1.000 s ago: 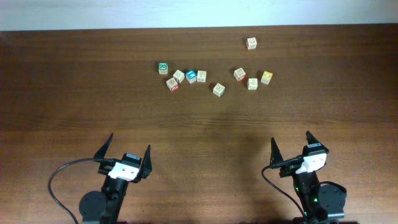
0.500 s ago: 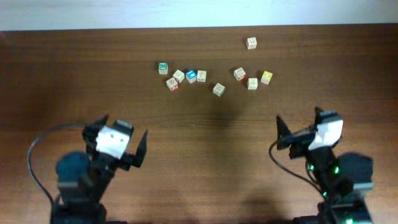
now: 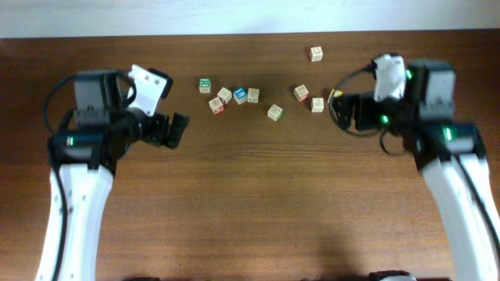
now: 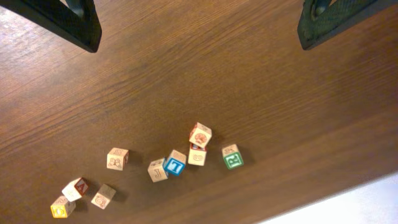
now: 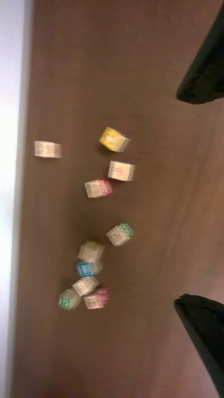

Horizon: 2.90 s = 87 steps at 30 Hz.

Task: Rotate 4 blocks
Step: 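Raise both arms and move the right gripper over the J block, then grasp the J block with the right gripper and place it forward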

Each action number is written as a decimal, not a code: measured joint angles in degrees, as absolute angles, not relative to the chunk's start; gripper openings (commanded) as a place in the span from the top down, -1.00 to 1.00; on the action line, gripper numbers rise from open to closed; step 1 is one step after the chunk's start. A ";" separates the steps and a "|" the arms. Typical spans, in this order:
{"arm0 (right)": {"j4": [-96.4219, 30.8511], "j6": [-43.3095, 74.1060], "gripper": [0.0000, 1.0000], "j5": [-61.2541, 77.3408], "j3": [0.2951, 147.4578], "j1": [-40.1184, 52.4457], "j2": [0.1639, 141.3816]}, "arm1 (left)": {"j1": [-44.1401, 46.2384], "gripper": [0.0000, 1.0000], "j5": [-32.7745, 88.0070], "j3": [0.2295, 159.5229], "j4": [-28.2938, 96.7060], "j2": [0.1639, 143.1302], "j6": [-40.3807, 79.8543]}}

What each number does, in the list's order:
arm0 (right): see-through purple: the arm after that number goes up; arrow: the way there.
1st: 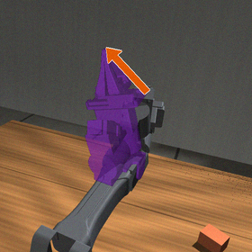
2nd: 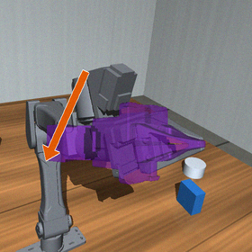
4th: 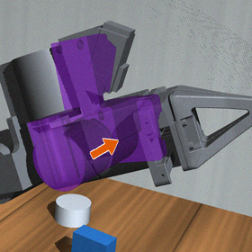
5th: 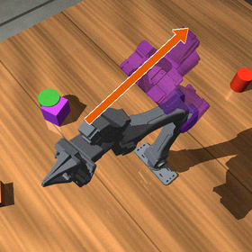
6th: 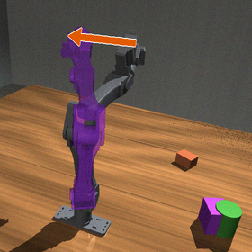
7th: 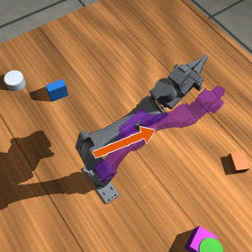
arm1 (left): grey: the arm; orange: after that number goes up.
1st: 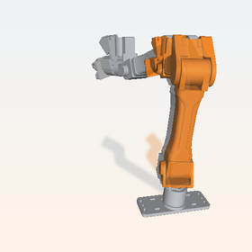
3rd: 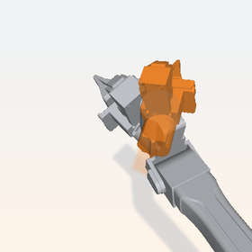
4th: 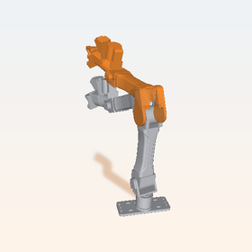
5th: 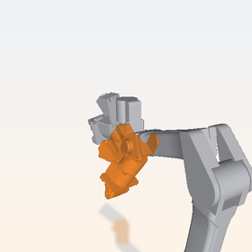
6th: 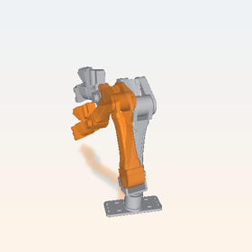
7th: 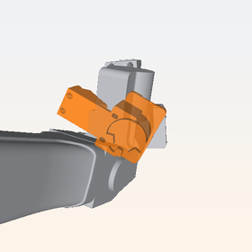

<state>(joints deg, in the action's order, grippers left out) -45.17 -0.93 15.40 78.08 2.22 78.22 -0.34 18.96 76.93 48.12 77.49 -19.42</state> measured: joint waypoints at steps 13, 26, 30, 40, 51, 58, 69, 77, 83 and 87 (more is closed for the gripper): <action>-43.27 -0.62 -0.33 22.72 90.59 2.22 110.15 | -0.34 -0.98 20.60 80.05 49.50 84.62 -19.44; -34.48 9.10 -0.18 4.51 90.59 9.30 119.77 | -0.34 -0.98 20.64 80.12 49.50 84.66 -19.44; -32.38 11.07 -0.15 -1.19 90.59 10.72 120.86 | -0.34 -0.98 20.64 80.12 49.50 84.66 -19.44; -29.26 12.34 0.21 -4.84 90.59 10.59 123.50 | -0.34 -0.98 20.64 80.12 49.50 84.66 -19.44; -29.71 13.10 0.63 -4.93 90.89 10.59 125.12 | -0.34 -0.98 20.64 80.12 49.50 84.66 -19.44; -37.30 13.06 0.64 -1.43 91.85 10.59 124.31 | -0.34 -0.99 20.64 80.12 49.50 84.66 -19.44; -64.27 13.10 0.65 11.94 91.81 11.09 122.39 | -0.34 -0.98 20.67 80.14 49.50 84.66 -19.44; -62.61 13.39 0.65 11.31 91.77 14.98 122.39 | -0.34 -0.98 20.67 80.16 49.50 84.66 -19.44; -59.44 14.41 0.63 9.56 91.77 15.84 122.30 | -0.34 -0.98 20.67 80.16 49.50 84.66 -19.44; -59.96 15.40 0.46 7.94 91.79 17.34 122.28 | -0.34 -0.98 20.67 80.16 49.50 84.66 -19.44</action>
<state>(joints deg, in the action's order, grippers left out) -59.96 15.40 7.94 91.79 17.34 122.28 -0.34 20.67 80.16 49.50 84.66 -19.44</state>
